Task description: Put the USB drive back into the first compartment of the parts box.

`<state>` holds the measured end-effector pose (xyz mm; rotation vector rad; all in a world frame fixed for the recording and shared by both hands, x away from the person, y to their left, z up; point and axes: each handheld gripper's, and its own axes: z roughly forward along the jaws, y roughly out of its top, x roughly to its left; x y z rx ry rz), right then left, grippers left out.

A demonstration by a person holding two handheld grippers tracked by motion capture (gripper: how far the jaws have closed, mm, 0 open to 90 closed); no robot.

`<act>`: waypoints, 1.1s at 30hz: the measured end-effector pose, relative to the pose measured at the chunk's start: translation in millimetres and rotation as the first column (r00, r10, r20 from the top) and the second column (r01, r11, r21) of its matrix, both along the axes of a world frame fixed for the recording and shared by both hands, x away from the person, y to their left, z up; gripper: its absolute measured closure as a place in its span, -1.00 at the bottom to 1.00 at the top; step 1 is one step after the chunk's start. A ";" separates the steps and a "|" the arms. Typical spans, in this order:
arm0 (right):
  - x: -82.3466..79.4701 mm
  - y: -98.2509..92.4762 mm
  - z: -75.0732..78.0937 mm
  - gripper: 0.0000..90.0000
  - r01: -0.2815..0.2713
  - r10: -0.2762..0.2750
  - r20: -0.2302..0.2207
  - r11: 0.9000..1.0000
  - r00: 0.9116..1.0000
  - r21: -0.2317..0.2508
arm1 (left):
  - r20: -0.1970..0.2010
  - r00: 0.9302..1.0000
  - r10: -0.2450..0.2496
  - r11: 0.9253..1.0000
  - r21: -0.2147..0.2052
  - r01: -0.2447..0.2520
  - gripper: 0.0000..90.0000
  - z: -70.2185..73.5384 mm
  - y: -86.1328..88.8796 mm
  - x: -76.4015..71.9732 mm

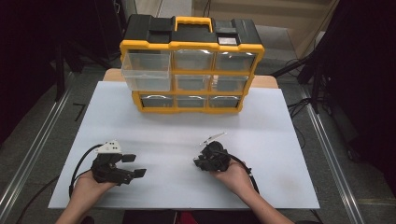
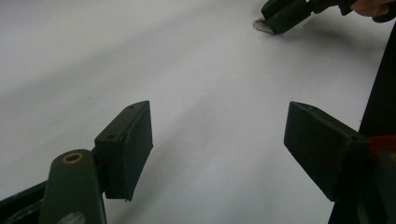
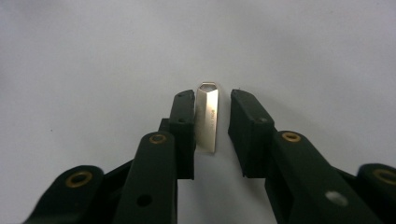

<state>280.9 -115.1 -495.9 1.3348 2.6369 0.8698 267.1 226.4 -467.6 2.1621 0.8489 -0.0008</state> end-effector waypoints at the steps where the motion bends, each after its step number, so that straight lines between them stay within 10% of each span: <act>1: -0.3 0.3 -0.1 0.58 0.001 -0.001 0.001 1.000 1.000 -0.003 | 0.000 1.000 0.000 1.000 0.000 0.000 -0.45 0.0 -0.2 -0.1; 33: 16.8 -17.0 13.3 0.70 -0.128 0.131 -0.036 0.989 0.991 0.067 | 0.000 1.000 -0.002 1.000 -0.012 0.002 -0.45 0.8 1.5 -0.3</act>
